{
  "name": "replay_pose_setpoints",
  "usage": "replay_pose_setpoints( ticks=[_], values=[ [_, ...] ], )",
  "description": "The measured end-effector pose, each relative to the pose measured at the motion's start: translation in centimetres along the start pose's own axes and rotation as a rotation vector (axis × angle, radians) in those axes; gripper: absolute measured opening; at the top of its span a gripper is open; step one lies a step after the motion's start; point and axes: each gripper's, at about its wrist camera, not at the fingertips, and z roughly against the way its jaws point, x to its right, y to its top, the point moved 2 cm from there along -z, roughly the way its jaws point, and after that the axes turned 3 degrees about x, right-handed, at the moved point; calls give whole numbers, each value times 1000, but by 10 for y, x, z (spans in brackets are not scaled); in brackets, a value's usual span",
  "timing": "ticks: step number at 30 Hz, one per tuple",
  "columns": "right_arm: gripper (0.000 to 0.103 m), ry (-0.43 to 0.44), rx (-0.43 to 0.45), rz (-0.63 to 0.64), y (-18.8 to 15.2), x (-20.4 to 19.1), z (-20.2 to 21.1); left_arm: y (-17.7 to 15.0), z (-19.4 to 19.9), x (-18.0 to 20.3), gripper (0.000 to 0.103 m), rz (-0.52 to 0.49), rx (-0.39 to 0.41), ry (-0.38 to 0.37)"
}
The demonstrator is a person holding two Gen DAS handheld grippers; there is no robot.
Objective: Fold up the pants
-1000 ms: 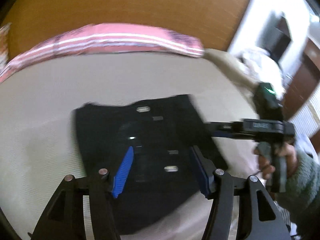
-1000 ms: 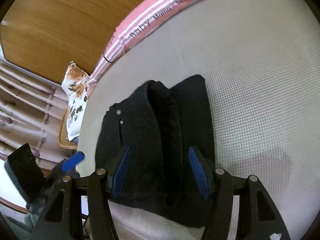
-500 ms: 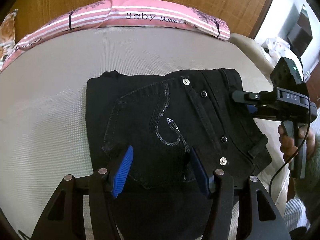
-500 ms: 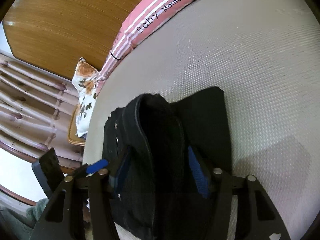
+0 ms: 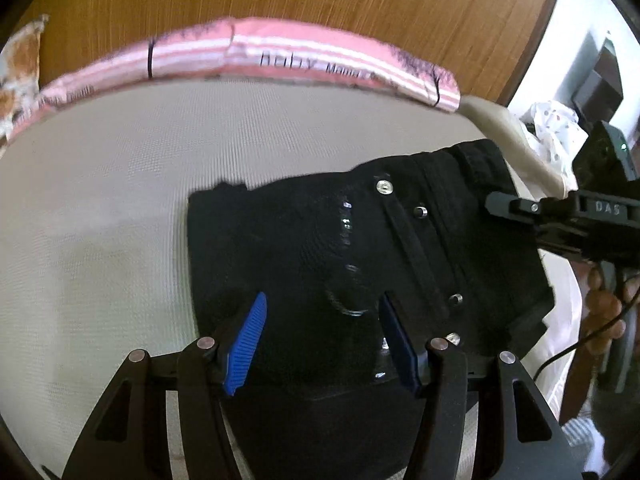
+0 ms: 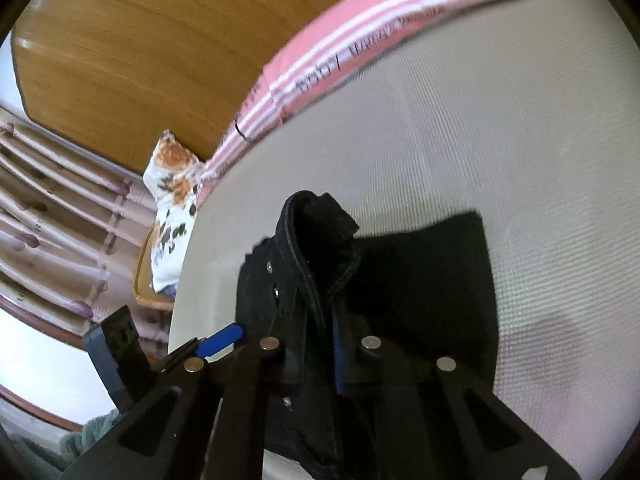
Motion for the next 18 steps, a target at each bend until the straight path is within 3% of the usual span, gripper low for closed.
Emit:
replay_pose_setpoints(
  ticks=[3,6,9,11,18],
  values=[
    [9,-47,22,-10,4,11,8,2,-2,7,59,-29,3,-11],
    [9,-145,-32,-81,-7,47,-9,-4,-19,8,59,-50,-44,10],
    [14,-105,-22,-165,-12,70,-12,-11,-29,6,59,-76,-64,33],
    [28,-114,-23,-165,-14,69,-9,-14,-31,8,59,-103,-72,46],
    [30,-166,-51,-105,-38,60,24,-20,-25,11,59,-95,-84,25]
  ],
)
